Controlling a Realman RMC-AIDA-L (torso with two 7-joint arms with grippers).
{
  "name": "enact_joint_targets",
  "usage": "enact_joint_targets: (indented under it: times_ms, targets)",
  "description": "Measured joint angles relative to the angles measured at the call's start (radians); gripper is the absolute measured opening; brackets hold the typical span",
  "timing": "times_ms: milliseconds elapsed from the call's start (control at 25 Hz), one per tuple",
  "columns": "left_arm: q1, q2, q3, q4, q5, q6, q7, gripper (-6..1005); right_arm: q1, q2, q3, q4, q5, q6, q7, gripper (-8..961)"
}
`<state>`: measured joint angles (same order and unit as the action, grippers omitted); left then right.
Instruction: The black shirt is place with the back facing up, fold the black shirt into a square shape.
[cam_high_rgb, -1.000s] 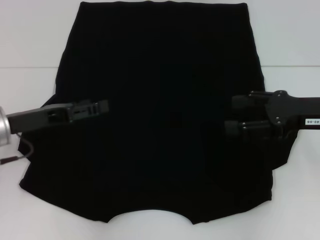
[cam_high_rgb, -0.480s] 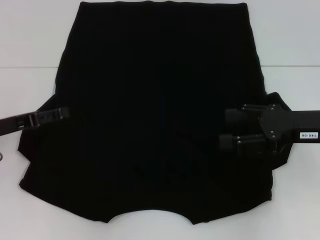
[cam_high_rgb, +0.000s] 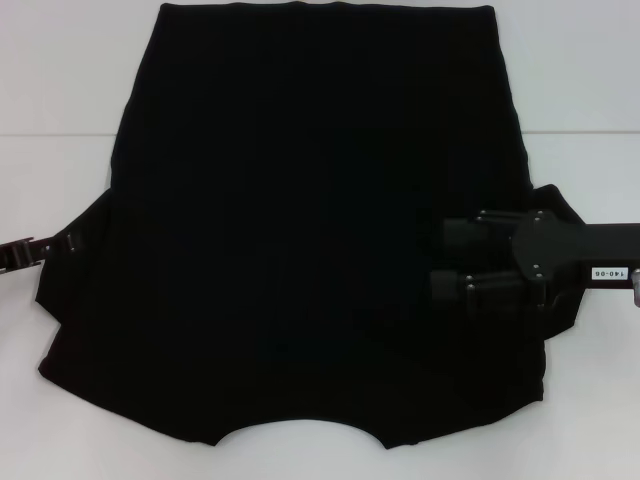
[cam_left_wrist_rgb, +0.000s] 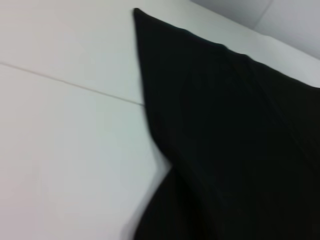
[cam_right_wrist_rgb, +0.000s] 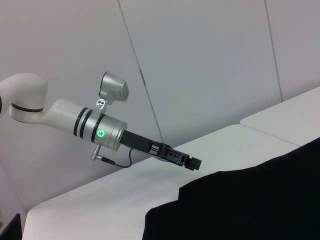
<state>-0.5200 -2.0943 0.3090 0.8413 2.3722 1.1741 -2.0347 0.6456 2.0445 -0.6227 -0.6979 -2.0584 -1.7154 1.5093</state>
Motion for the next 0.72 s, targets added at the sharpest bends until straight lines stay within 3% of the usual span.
enact_joint_targets:
  times_ms: [720]
  targets:
    - [0.005,-0.006,0.007,-0.014,0.062,-0.035,-0.031,766,0.011,-0.003,0.016,-0.004,0.006,0.009,0.000,912]
